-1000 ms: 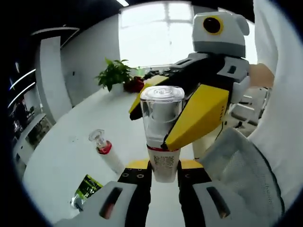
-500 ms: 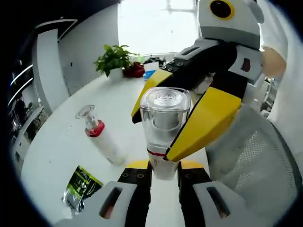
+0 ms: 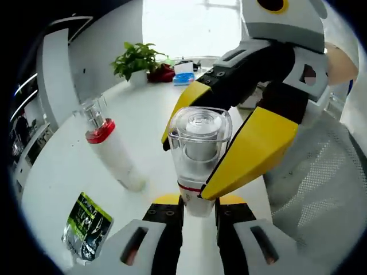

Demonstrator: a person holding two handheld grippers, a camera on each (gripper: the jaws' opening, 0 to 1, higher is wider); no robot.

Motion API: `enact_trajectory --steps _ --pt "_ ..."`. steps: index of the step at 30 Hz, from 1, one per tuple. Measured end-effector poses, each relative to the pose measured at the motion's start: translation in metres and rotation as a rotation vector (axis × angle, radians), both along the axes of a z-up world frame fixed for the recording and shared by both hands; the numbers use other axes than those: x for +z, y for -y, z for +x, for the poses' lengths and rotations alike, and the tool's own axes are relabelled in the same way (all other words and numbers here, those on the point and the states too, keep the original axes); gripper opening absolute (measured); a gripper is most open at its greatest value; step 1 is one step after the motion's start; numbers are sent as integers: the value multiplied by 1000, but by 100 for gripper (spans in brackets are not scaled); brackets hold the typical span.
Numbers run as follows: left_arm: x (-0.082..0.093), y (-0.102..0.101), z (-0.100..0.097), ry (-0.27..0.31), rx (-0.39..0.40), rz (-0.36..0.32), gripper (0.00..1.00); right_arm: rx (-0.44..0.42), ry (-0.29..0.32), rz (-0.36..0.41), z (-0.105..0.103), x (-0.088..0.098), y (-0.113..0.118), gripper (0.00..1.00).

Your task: Arrange the skincare products in the storage area until every visible bottle or jar stands upright without overlapping.

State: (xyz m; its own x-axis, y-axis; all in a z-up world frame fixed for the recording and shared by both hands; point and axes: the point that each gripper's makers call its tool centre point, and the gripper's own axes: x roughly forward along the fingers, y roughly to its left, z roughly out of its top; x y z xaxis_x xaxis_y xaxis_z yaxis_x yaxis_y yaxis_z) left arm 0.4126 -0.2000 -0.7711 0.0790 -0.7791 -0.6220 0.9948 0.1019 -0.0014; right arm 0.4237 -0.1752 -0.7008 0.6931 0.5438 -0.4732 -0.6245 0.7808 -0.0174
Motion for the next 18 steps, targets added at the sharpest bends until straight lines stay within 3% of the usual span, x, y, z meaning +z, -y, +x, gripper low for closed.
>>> enact_trajectory --steps 18 --pt "-27 7 6 -20 6 24 17 -34 -32 -12 6 -28 11 22"
